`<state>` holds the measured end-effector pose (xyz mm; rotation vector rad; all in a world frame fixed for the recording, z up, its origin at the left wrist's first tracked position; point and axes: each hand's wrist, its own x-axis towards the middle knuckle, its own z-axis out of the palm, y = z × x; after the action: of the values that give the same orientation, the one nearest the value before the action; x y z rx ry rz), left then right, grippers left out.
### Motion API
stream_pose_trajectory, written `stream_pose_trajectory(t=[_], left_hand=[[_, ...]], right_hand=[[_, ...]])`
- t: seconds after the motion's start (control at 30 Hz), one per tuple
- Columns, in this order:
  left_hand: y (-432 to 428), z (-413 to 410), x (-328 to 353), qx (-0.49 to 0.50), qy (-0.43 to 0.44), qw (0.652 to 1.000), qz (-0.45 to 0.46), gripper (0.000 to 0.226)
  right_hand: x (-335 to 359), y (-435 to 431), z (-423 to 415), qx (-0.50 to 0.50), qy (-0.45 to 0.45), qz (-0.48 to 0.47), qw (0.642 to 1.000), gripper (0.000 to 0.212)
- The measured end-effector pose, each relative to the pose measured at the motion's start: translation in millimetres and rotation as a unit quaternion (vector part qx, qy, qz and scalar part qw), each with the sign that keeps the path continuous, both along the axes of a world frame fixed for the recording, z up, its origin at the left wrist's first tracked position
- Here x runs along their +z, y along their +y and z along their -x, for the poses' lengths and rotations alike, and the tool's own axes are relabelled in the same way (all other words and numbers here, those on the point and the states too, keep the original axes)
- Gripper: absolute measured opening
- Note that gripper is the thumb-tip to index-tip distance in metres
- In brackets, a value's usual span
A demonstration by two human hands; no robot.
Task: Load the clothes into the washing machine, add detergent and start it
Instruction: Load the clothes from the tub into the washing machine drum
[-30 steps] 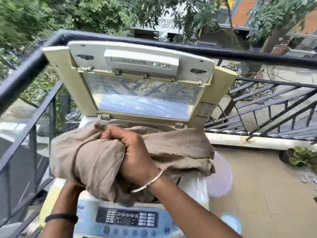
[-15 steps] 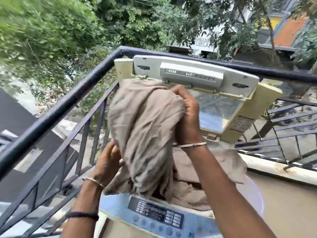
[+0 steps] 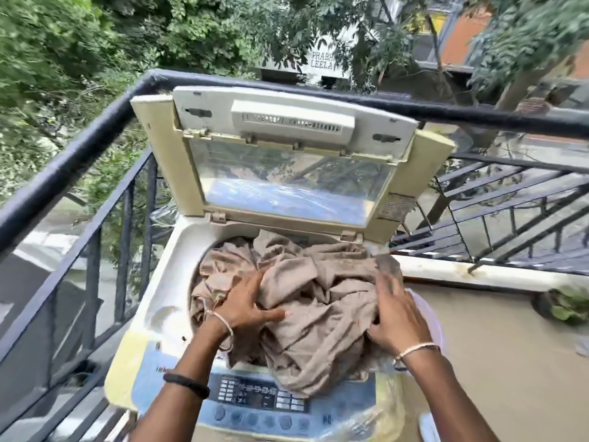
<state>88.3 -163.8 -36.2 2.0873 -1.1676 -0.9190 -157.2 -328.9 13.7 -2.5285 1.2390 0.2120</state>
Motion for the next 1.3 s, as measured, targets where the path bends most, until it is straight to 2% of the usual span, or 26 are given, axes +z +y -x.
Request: stream_pose_trajectory(t=[0.03,0.1,0.17,0.23,0.3,0.4,0.5,0.57,0.77,0.87,1.03,1.17,1.3], left_hand=[[-3.5,2.9,-11.3,-0.013,-0.042,0.999,-0.020,0.117],[-6.6,10.6,-31.1,-0.015,-0.092,0.992,-0.087,0.124],[-8.1,22.5,-41.9,-0.015,-0.131,0.979,-0.154,0.119],[-9.1,28.8,-56.7,-0.019,-0.173,0.969,-0.178,0.110],[-8.5,25.3,-72.1,-0.025,-0.185,0.960,-0.208,0.109],[-8.9,13.6,-96.0,-0.024,-0.166,0.957,-0.238,0.118],[-15.1,4.8,-109.9,-0.029,-0.156,0.957,-0.241,0.125],[-21.7,-3.1,-123.9,-0.043,-0.129,0.959,-0.248,0.120],[-47.0,-24.5,-180.3,-0.084,-0.117,0.940,-0.310,0.129],[-62.5,-34.6,-202.9,-0.094,-0.109,0.927,-0.345,0.126],[-76.8,-39.6,-220.5,-0.085,-0.152,0.927,-0.331,0.121],[-60.0,-22.5,-215.2,-0.049,-0.178,0.931,-0.315,0.120],[-41.8,-6.4,-201.2,-0.044,-0.197,0.927,-0.317,0.117]], right_hand=[[1.9,8.4,1.3,0.023,-0.011,-0.007,1.000,0.114],[2.6,14.7,-7.3,0.069,0.003,-0.090,0.994,0.131],[-25.6,13.4,-26.0,0.102,0.067,-0.160,0.980,0.140],[-58.0,16.4,-52.2,0.114,0.104,-0.176,0.972,0.142],[-87.2,23.5,-80.1,0.114,0.124,-0.190,0.967,0.133],[-121.8,32.4,-113.5,0.120,0.183,-0.198,0.955,0.099],[-153.4,32.7,-129.2,0.111,0.238,-0.205,0.943,0.105],[-167.6,27.8,-136.9,0.097,0.259,-0.213,0.937,0.107],[-217.1,13.3,-157.7,0.043,0.299,-0.243,0.922,0.096],[-246.1,-0.3,-167.8,0.022,0.293,-0.253,0.922,0.089],[-270.7,-11.8,-177.3,0.003,0.254,-0.213,0.943,0.068],[-266.0,4.7,-159.7,0.021,0.237,-0.165,0.957,0.072],[-248.2,13.3,-140.9,0.042,0.252,-0.187,0.948,0.085]])
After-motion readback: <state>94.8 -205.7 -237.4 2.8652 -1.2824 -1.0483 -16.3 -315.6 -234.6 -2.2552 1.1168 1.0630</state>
